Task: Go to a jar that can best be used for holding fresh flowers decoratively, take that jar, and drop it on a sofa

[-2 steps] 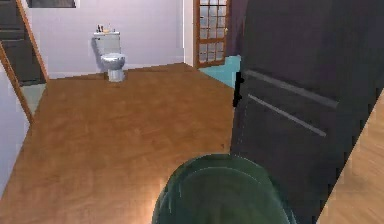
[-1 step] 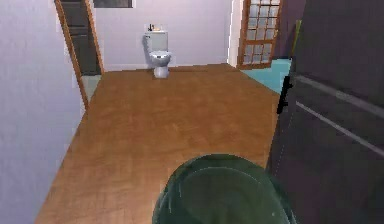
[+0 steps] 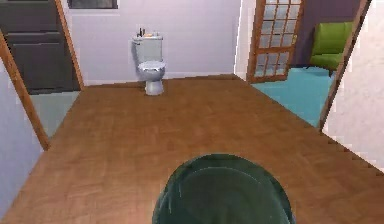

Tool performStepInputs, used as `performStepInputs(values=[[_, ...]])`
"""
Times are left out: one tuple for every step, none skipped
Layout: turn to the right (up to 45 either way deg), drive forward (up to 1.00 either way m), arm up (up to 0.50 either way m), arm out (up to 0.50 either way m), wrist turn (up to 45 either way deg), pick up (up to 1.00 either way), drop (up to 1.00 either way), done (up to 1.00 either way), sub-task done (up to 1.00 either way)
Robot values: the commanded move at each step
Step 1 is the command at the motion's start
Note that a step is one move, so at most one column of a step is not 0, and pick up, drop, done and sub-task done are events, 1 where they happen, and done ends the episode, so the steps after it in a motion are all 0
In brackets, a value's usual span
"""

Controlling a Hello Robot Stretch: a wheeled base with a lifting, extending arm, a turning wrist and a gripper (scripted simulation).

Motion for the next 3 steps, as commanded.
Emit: performStepInputs(values=[[0.0,0.2,0.0,0.0,0.0,0.0,0.0,0.0,0.0],[18.0,0.0,0.0,0.0,0.0,0.0,0.0,0.0,0.0],[0.0,0.55,0.0,0.0,0.0,0.0,0.0,0.0,0.0]])
